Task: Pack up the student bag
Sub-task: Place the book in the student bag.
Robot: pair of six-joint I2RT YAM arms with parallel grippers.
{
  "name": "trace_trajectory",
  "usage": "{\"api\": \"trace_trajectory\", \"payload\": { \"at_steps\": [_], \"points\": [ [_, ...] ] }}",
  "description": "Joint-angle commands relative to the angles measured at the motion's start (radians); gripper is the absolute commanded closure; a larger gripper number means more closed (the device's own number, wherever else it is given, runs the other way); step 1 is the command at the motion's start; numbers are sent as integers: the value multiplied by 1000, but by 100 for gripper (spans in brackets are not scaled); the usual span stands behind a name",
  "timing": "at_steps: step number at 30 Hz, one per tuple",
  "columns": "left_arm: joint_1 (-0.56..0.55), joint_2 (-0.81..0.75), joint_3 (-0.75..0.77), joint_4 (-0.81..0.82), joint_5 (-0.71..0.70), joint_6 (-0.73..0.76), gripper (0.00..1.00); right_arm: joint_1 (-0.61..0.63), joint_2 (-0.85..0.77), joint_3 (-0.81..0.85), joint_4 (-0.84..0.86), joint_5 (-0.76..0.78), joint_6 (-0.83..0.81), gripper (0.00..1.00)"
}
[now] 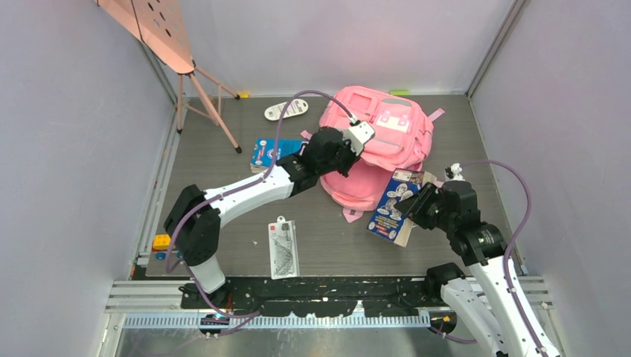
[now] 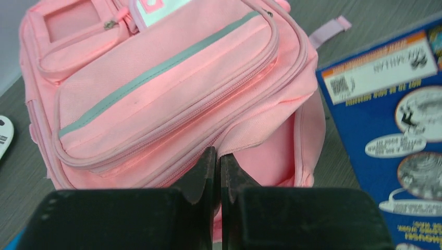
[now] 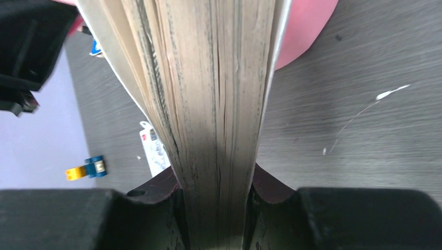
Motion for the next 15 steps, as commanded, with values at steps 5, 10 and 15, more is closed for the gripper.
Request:
{"api": "trace_trajectory", "payload": {
  "at_steps": [5, 10, 15],
  "points": [
    [0, -90, 163, 25, 73, -177, 100, 3, -127, -146, 186, -195, 218, 100],
    [-1, -142, 146, 76, 173, -258, 100, 3, -133, -220, 376, -159, 285, 100],
    [-13, -186, 127, 79, 258, -318, 100, 3, -85, -251, 561, -67, 330, 99]
  ]
}}
